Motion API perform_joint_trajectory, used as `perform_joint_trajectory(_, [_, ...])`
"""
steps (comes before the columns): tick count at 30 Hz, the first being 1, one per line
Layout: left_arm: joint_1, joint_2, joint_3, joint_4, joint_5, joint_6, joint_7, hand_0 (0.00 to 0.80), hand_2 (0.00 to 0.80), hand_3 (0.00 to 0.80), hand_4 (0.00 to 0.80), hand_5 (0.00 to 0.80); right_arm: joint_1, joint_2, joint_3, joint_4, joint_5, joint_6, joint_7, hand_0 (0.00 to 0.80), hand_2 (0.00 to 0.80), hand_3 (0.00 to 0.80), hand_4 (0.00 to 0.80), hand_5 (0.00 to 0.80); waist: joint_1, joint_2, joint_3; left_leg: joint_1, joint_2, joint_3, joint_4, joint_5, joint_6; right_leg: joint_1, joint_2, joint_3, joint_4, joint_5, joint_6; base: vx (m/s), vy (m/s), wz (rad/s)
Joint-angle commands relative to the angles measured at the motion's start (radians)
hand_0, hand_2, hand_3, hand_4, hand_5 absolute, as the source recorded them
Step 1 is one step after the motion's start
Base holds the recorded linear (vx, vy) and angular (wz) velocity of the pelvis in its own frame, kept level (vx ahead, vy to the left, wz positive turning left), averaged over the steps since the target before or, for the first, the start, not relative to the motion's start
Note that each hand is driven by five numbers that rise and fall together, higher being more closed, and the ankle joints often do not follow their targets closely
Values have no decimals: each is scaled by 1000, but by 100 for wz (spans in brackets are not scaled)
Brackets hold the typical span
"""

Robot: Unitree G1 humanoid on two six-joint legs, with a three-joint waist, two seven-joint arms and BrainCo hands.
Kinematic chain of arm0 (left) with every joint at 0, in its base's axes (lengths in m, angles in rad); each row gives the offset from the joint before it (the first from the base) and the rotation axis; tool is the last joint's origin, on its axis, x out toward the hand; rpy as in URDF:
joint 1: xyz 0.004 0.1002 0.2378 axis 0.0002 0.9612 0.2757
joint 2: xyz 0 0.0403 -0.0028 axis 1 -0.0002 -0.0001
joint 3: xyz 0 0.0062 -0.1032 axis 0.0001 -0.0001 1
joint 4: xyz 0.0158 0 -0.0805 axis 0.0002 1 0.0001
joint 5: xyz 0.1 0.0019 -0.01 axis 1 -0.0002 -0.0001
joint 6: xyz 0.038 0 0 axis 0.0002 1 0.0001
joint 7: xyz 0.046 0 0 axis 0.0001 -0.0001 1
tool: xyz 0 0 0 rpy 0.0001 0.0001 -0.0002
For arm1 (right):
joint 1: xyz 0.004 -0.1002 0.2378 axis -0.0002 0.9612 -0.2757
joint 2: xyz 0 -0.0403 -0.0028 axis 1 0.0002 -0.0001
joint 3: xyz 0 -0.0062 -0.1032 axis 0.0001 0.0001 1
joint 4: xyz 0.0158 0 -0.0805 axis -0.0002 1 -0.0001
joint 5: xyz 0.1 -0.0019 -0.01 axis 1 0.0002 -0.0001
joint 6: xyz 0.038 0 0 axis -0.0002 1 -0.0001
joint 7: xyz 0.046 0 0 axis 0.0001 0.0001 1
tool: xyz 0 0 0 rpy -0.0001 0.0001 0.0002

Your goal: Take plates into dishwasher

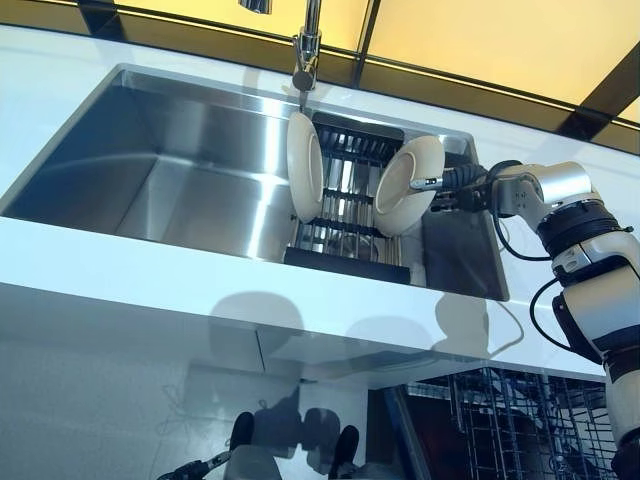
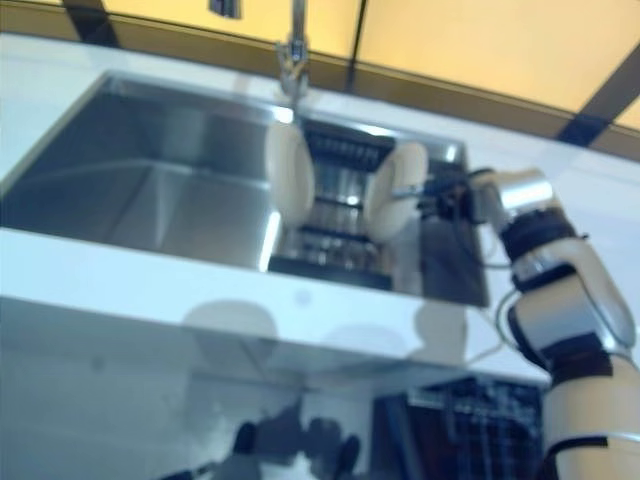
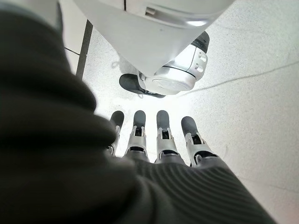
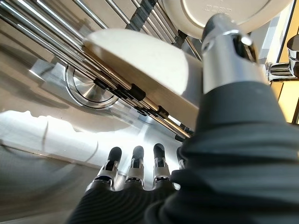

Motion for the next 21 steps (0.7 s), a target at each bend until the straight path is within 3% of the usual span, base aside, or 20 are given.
perform_joint_trajectory(1, [-40, 14, -49, 25, -33, -7, 10, 0, 0, 0, 0, 0, -50, -1, -15, -24, 13, -59, -39, 0, 0, 0, 0, 0, 14, -44, 20, -52, -26, -11, -15, 34, 30, 27, -70, 3, -1, -2, 68, 0, 0, 0])
perform_joint_trajectory(6, [-31, 11, -48, 27, -38, -9, 12, 0, 0, 0, 0, 0, -50, 2, -29, -22, 22, -70, -61, 0, 0, 0, 0, 0, 19, -47, 19, -48, -27, -15, -15, 32, 30, 33, -70, -1, -1, -3, 68, 15, 15, 4])
perform_joint_trajectory(7, [-30, 9, -49, 25, -42, -8, 13, 0, 0, 0, 0, 0, -47, 6, -32, -21, 19, -73, -66, 94, 94, 94, 94, 94, 20, -46, 19, -49, -28, -16, -15, 32, 31, 33, -70, -1, -1, -3, 68, 7, 27, 7])
perform_joint_trajectory(9, [-30, 6, -49, 26, -47, -9, 15, 0, 0, 0, 0, 0, -45, 12, -34, -18, 11, -77, -84, 380, 380, 380, 380, 380, 21, -46, 19, -50, -27, -16, -15, 32, 31, 32, -70, -1, -1, -3, 68, -4, 22, 6])
perform_joint_trajectory(10, [-30, 5, -49, 26, -47, -9, 16, 0, 0, 0, 0, 0, -45, 12, -35, -18, 10, -77, -88, 417, 417, 417, 417, 417, 22, -46, 19, -51, -28, -16, -15, 32, 31, 32, -71, -1, -1, -3, 68, -5, 12, 3])
perform_joint_trajectory(11, [-30, 4, -49, 25, -48, -9, 17, 0, 0, 0, 0, 0, -42, 14, -37, -20, 6, -75, -106, 577, 577, 577, 577, 577, 22, -46, 20, -51, -27, -18, -15, 32, 31, 31, -71, -2, -1, -2, 68, 0, 0, 0])
perform_joint_trajectory(12, [-30, 1, -51, 26, -50, -11, 19, 0, 0, 0, 0, 0, -41, 15, -39, -13, -7, -80, -113, 800, 800, 800, 800, 800, 24, -45, 21, -52, -28, -19, -15, 33, 31, 31, -71, -3, -1, -2, 69, 0, 0, 0])
perform_joint_trajectory(21, [-21, 7, -56, 31, -38, -23, 24, 0, 0, 0, 0, 0, -91, 2, -9, 25, -74, -131, -152, 800, 800, 800, 800, 800, 37, -44, 19, -50, -31, -24, -15, 32, 32, 34, -76, -12, -1, 2, 74, -3, -1, 4])
